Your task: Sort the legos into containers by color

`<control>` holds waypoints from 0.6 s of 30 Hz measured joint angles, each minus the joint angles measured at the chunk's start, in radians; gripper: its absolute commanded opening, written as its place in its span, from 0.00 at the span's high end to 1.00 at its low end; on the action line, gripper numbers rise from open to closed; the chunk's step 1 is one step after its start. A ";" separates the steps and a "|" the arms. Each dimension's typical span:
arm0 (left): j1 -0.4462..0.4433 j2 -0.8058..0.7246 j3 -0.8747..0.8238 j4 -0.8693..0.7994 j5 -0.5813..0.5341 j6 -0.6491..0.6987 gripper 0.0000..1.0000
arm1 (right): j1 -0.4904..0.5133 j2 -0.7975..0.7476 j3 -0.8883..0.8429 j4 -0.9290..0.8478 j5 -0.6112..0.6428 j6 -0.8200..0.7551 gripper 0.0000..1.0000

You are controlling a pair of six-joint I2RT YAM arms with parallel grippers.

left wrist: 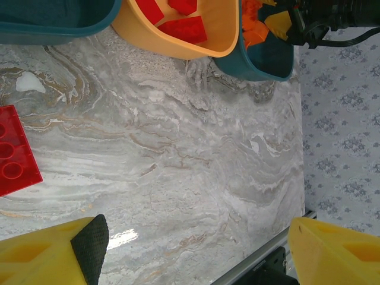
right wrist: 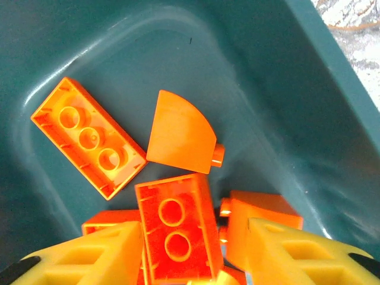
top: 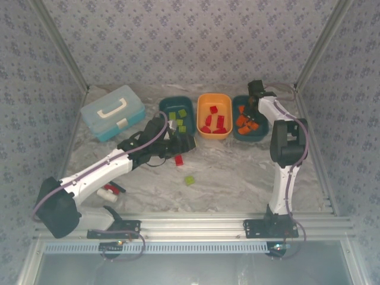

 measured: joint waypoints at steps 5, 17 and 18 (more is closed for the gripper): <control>0.000 0.000 0.000 -0.001 -0.007 0.000 0.19 | 0.002 -0.003 0.000 -0.006 0.002 -0.003 0.46; 0.008 -0.037 0.027 -0.097 -0.047 0.000 0.19 | 0.127 -0.379 -0.104 0.026 0.038 -0.072 0.43; 0.005 -0.037 0.045 -0.131 -0.056 0.000 0.20 | 0.154 -0.444 -0.144 0.040 0.037 -0.083 0.42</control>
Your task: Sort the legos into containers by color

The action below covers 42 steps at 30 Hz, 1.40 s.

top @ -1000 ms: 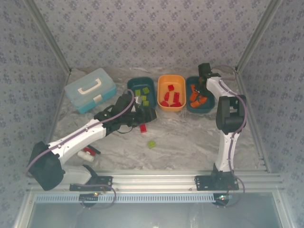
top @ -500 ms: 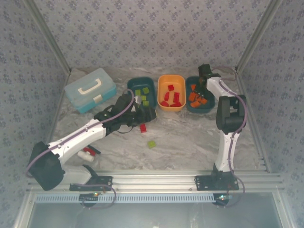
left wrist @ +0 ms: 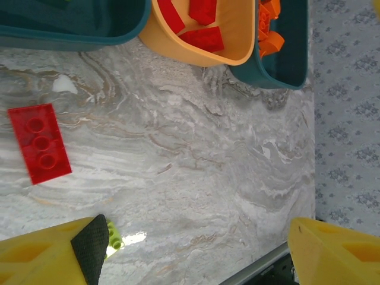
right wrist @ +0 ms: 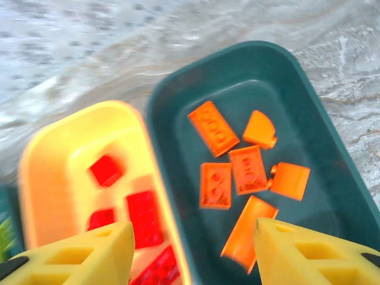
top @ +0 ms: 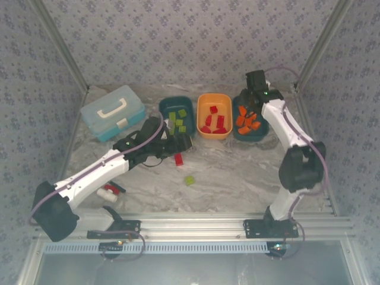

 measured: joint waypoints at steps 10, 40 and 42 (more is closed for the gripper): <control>-0.171 0.084 -0.006 -0.198 -0.102 -0.100 0.22 | 0.403 -0.769 -0.696 0.140 -0.155 -0.048 0.31; -0.287 0.518 0.065 -0.164 -0.227 -0.241 0.66 | 0.541 -1.212 -0.974 0.024 -0.254 0.161 0.28; -0.288 0.518 0.068 -0.162 -0.232 -0.241 0.70 | 0.541 -1.212 -0.975 0.024 -0.254 0.161 0.28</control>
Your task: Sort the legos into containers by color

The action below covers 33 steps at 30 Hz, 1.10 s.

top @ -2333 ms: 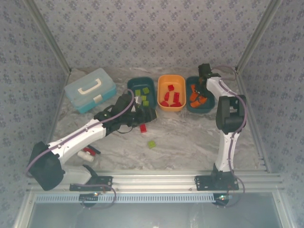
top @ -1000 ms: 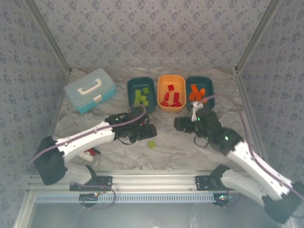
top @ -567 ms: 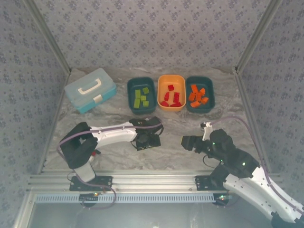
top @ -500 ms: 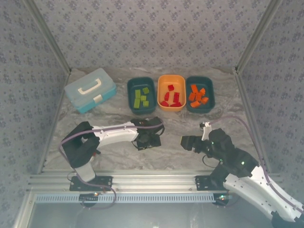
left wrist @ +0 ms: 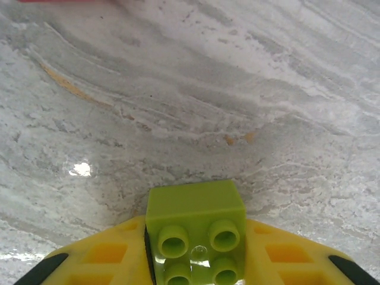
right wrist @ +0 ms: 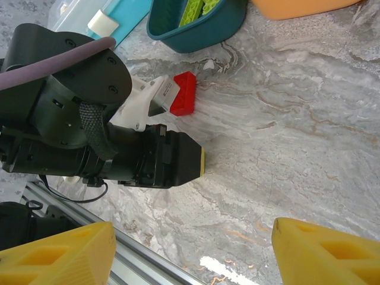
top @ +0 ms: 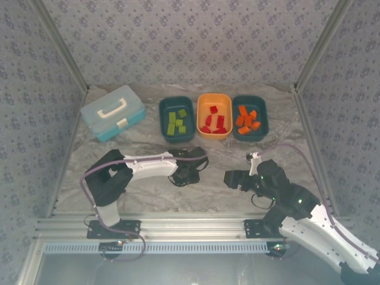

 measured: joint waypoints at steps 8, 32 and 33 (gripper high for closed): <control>0.022 -0.081 0.003 -0.008 -0.041 0.034 0.76 | 0.001 0.035 -0.014 0.063 -0.033 0.000 0.27; 0.631 0.479 0.910 -0.047 0.137 0.548 0.76 | 0.145 0.909 0.397 0.411 0.116 -0.042 0.34; 0.636 0.509 0.944 -0.053 0.137 0.560 0.76 | 0.148 0.917 0.399 0.413 0.118 -0.040 0.34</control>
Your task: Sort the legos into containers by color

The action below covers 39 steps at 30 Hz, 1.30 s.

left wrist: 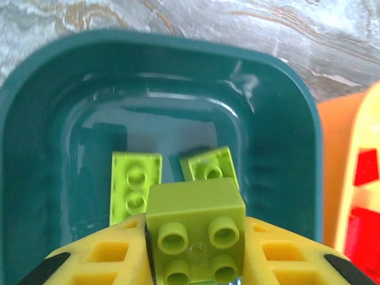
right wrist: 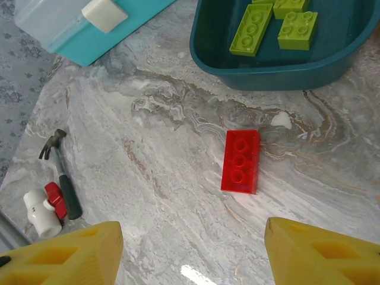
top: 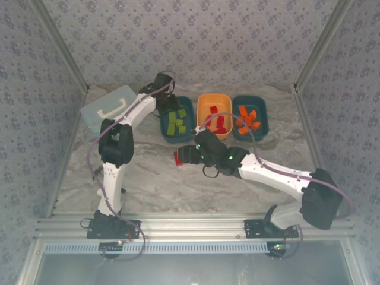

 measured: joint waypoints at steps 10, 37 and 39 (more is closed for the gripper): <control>0.005 0.188 0.308 -0.077 -0.006 0.063 0.75 | 0.003 0.011 0.002 0.003 0.008 0.022 0.33; 0.009 0.259 0.354 -0.145 -0.054 0.095 0.49 | -0.024 0.011 0.002 -0.025 0.008 0.029 0.32; 0.009 0.259 0.364 -0.150 -0.054 0.095 0.49 | -0.024 0.011 0.003 -0.025 0.008 0.029 0.32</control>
